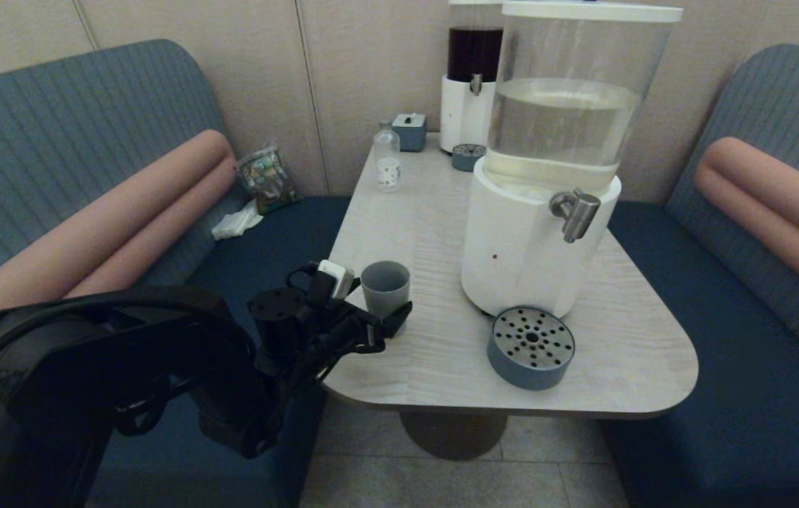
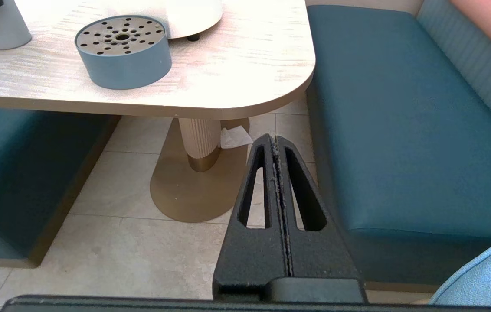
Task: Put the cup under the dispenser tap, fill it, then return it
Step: Pick up the cup
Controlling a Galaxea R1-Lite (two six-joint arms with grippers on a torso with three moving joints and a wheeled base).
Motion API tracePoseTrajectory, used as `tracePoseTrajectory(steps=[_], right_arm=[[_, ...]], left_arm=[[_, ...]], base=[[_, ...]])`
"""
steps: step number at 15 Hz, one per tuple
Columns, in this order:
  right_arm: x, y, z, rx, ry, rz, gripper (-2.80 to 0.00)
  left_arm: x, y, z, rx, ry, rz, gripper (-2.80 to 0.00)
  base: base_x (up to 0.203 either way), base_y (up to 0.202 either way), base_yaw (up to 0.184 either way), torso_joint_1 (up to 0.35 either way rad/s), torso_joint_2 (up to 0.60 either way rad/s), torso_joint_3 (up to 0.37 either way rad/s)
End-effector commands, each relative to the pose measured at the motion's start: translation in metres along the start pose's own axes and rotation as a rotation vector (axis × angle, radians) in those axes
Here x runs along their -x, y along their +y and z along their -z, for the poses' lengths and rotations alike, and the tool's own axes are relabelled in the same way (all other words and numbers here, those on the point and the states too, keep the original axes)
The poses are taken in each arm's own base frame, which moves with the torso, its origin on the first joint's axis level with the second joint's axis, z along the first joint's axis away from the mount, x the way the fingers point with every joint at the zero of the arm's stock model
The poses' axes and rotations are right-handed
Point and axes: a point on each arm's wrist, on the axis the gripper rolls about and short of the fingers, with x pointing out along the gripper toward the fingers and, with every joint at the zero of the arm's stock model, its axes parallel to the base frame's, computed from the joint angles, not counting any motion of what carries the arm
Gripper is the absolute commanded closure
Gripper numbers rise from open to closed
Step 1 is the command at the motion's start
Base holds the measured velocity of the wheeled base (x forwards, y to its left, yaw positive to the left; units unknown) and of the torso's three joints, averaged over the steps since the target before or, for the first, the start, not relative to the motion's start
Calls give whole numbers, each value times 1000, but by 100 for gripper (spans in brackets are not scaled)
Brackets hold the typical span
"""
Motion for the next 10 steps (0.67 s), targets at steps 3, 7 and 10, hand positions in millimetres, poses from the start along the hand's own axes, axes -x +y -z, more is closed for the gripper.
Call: tracePoseTrajectory(steps=[3, 7, 10], right_arm=[[0, 0, 0, 0, 0, 0, 0], [0, 0, 0, -1, -1, -1, 0], [0, 0, 0, -1, -1, 0, 0]], left_arm=[[-6, -2, 7, 0, -5, -21, -280], [-10, -4, 6, -4, -17, -38, -280], [-13, -4, 5, -4, -26, -40, 0]], base=[[0, 0, 0, 0, 0, 0], [0, 0, 0, 0, 0, 0], [0, 0, 0, 0, 0, 0]])
